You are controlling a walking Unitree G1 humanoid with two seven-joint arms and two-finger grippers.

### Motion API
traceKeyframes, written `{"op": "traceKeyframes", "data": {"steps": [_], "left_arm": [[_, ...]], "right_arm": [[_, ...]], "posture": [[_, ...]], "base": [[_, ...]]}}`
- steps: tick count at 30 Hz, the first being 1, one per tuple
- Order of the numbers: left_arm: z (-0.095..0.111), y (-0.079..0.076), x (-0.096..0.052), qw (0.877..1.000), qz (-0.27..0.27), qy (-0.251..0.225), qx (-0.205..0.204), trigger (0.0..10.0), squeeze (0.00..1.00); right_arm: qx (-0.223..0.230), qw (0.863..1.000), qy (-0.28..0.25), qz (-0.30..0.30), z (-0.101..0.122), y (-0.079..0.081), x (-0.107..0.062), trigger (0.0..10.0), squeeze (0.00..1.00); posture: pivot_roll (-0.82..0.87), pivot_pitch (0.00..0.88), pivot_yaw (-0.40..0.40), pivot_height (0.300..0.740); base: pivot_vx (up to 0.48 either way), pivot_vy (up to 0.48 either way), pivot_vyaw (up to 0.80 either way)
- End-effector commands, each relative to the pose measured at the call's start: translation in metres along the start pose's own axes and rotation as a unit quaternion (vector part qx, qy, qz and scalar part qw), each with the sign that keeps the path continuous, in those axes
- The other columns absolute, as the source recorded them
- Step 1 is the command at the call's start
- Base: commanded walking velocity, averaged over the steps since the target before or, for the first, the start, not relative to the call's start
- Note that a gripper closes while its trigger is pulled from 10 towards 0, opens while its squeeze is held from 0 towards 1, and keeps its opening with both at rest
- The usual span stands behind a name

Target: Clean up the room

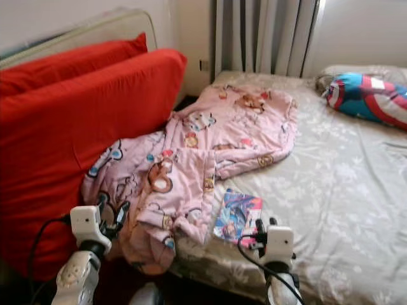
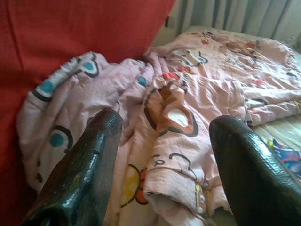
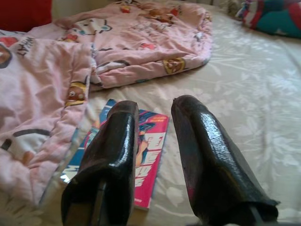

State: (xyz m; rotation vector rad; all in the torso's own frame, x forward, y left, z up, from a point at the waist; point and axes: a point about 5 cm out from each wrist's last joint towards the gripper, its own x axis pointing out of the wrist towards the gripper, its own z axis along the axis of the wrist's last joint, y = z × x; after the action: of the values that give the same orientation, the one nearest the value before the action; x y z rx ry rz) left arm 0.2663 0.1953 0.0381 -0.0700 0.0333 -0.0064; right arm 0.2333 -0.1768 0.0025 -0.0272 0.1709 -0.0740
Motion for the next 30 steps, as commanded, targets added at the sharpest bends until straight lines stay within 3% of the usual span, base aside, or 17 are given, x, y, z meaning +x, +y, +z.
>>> {"op": "traceKeyframes", "data": {"steps": [1,30], "left_arm": [[0.0068,0.0014,0.0050,1.000,0.000,-0.010,0.001,10.0,0.00],[0.0109,-0.0023,0.0088,1.000,-0.003,-0.012,-0.001,10.0,0.00]], "right_arm": [[0.005,1.000,0.006,0.000,-0.0007,0.0011,0.0021,10.0,0.00],[0.015,1.000,0.016,0.010,-0.0057,0.0069,0.0062,10.0,0.00]], "posture": [[0.02,0.000,0.010,0.658],[0.02,0.031,0.013,0.608]], "base": [[0.000,0.000,0.00],[0.000,0.000,0.00]]}}
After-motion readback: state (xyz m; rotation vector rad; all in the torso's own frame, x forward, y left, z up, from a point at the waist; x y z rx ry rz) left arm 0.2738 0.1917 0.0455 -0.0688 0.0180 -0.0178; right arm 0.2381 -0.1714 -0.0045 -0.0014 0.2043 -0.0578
